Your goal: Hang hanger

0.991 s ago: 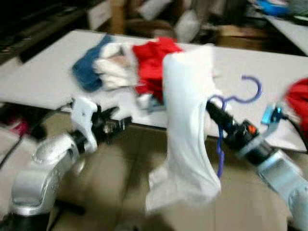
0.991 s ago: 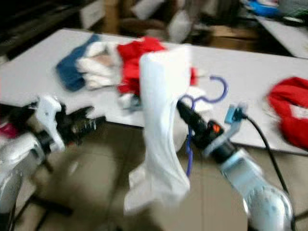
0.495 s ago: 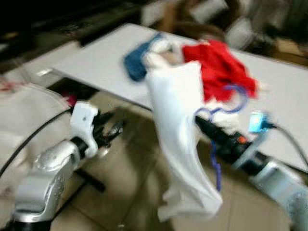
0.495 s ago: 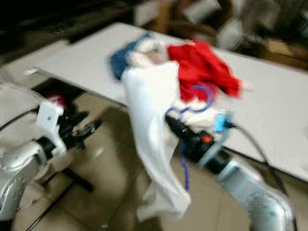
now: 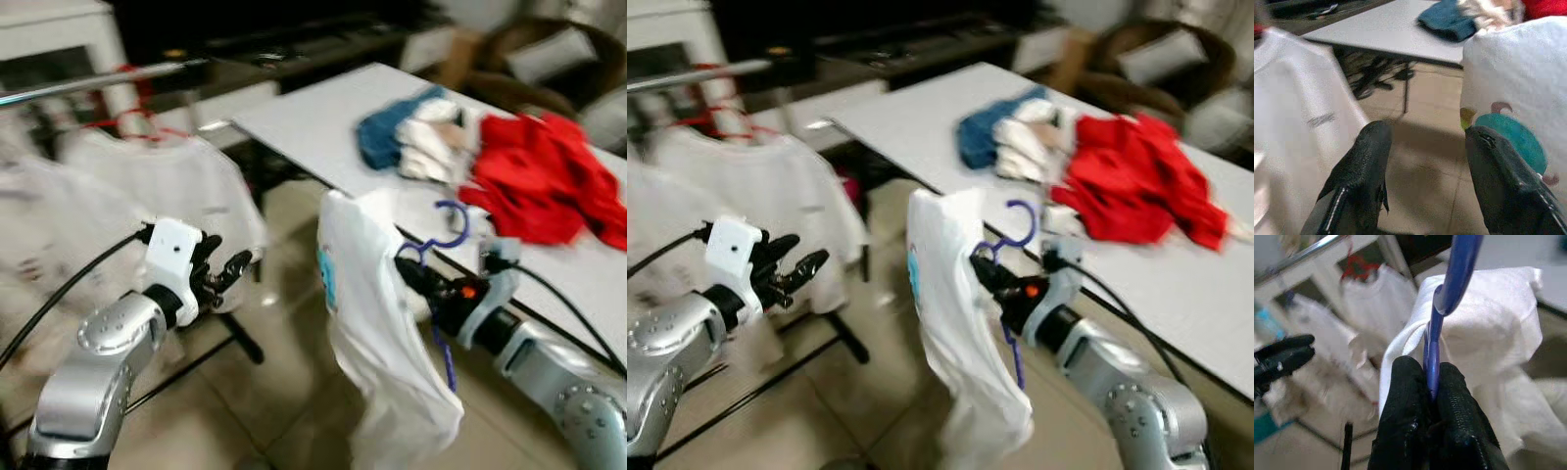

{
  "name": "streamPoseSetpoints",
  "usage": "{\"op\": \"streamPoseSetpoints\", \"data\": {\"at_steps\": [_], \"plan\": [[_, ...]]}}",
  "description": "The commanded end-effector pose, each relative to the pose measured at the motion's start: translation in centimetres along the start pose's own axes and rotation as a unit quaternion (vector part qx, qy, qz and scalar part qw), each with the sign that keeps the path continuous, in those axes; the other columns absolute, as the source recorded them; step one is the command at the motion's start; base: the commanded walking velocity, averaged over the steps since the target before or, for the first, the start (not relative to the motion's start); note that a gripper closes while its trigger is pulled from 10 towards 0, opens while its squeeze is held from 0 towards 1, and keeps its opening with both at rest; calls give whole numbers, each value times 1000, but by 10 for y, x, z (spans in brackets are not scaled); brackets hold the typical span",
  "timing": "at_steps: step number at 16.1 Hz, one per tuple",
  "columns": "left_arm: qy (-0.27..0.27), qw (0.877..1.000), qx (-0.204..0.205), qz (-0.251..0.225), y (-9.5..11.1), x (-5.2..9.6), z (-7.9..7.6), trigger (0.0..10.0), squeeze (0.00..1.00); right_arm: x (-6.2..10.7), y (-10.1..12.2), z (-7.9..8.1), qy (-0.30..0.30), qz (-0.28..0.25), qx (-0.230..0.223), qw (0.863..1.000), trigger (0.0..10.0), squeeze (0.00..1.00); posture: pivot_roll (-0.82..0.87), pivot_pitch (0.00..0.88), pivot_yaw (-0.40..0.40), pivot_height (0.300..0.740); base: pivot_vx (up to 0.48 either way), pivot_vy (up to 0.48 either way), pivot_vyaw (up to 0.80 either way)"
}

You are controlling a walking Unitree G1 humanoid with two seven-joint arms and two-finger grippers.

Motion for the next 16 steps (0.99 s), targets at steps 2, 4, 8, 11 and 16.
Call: {"op": "streamPoseSetpoints", "data": {"at_steps": [2,4,8,11,16], "plan": [[0,1000,-14,-4,1,0,-5,10000,0,0,-2,-3,-15,16,34,999,10000,0,-84,0,-53,740,0,0,800],[7,1000,-27,-8,0,-1,-4,10000,0,-2,-8,-6,-32,37,72,996,10000,0,-85,0,-57,740,0,0,800],[7,999,-42,-1,-6,-5,-10,10000,0,-9,-20,-5,-24,50,106,993,10000,0,-85,0,-55,740,0,0,800],[3,999,-45,8,-10,-1,-11,10000,0,-7,-24,-4,-15,60,124,990,10000,0,-82,8,-54,740,0,0,800],[22,999,-48,-2,-7,-1,-2,10000,0,-16,-21,-8,-11,52,148,988,10000,0,-83,0,-65,740,0,0,800]]}}
Point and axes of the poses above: a point about 5 cm out from each wrist's last joint towards the gripper, its own x axis pointing back from the gripper into the wrist, its own y axis along the axis of the wrist's last joint, z = x × y, the point moved 1 cm from there along -x, pointing out of the wrist towards the gripper, and after that the axes turned 11 degrees about x, right-handed, at the moved point
